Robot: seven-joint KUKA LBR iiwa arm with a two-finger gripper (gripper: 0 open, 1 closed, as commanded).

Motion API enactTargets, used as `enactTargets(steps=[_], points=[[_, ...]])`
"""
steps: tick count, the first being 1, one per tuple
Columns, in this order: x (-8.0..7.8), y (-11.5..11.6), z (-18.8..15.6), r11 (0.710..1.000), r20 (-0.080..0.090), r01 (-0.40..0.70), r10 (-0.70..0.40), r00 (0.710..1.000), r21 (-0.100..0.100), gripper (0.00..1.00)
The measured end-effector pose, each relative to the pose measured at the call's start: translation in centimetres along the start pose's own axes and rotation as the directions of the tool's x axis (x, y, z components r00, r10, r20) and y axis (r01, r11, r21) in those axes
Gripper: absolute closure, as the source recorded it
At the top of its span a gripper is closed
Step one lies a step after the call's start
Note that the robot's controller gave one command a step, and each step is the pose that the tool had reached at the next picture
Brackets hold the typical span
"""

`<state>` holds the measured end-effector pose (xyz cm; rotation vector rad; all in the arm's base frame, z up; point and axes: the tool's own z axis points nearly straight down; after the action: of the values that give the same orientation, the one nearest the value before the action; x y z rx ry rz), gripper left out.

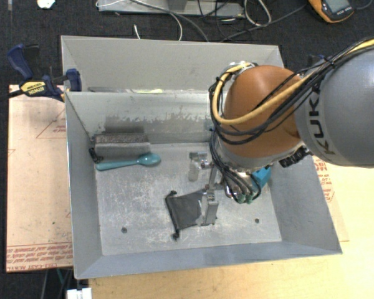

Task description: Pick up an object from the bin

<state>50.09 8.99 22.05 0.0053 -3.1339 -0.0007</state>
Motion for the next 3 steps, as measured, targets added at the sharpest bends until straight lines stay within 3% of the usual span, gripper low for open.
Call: enactTargets(steps=[1,2,3], points=[[-0.2,-0.1,-0.4,1.000,0.008,-0.003,0.003,1.000,-0.001,0.00],[-2.2,-1.3,5.4,1.000,0.013,-0.013,0.013,1.000,-0.003,0.00],[-2.9,-6.0,7.9,0.991,0.012,-0.132,0.132,0.991,-0.006,0.00]])
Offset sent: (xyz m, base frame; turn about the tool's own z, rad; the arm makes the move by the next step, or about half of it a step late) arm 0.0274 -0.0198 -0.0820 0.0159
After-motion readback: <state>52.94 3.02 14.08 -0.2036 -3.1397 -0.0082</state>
